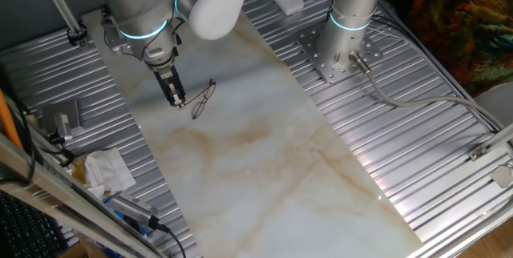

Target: Unfold the leg of the glasses (with one hand)

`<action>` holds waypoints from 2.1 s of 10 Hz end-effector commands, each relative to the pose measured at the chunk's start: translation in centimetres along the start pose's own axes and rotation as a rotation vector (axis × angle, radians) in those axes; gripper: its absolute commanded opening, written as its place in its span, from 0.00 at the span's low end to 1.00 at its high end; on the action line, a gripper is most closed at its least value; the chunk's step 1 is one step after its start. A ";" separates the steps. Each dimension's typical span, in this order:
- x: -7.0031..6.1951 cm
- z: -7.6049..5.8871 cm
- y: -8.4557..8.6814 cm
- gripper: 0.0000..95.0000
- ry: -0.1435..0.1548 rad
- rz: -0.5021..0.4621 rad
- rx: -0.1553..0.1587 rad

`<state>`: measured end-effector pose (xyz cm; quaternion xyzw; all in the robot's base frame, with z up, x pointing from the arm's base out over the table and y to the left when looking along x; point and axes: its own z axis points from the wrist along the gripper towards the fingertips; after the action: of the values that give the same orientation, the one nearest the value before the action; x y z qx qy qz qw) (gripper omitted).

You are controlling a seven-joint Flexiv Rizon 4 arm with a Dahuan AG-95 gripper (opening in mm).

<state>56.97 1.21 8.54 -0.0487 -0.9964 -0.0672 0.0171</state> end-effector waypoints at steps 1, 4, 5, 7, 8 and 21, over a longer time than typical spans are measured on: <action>0.3 -0.3 0.2 0.00 -0.011 0.012 -0.037; 0.8 -1.0 0.6 0.00 -0.017 0.017 -0.042; 1.0 -1.4 0.6 0.00 -0.019 0.014 -0.041; 1.4 -2.0 0.5 0.00 -0.021 0.014 -0.039; 1.5 -2.3 0.6 0.00 -0.021 0.014 -0.035; 0.6 -6.5 2.1 0.00 0.012 0.026 -0.017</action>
<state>56.72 2.48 15.19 -0.0621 -0.9950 -0.0741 0.0236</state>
